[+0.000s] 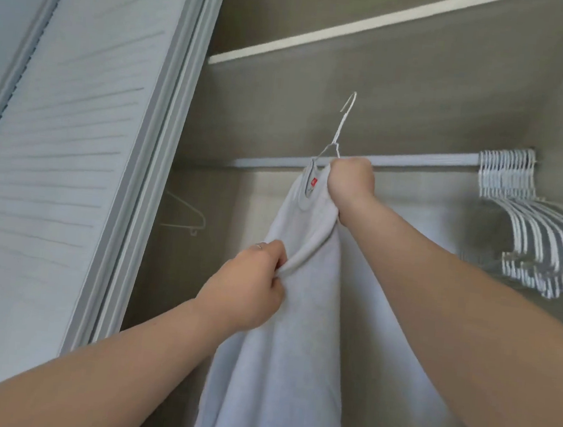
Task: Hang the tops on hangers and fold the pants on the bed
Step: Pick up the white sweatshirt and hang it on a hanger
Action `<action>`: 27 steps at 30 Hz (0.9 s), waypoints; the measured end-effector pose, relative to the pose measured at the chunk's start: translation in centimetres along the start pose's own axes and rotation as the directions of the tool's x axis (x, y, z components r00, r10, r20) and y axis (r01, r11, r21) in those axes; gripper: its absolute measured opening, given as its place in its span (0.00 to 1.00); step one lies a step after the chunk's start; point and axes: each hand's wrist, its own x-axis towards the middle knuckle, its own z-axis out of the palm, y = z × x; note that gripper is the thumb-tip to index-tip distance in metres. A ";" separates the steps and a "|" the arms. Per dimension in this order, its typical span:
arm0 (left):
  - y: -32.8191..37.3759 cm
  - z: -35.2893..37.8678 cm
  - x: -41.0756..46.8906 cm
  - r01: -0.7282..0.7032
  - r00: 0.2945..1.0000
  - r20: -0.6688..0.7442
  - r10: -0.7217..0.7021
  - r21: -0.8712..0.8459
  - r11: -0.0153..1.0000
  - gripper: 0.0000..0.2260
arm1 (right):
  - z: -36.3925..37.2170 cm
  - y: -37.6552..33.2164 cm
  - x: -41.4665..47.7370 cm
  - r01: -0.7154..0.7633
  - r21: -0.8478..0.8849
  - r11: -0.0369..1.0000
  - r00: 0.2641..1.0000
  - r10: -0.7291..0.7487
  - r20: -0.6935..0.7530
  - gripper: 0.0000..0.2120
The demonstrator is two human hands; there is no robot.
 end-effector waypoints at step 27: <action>-8.3 2.8 3.2 -0.005 0.977 0.210 -0.038 0.203 0.979 0.02 | 3.9 6.8 0.9 -0.161 -0.282 0.946 0.887 0.264 0.378 0.14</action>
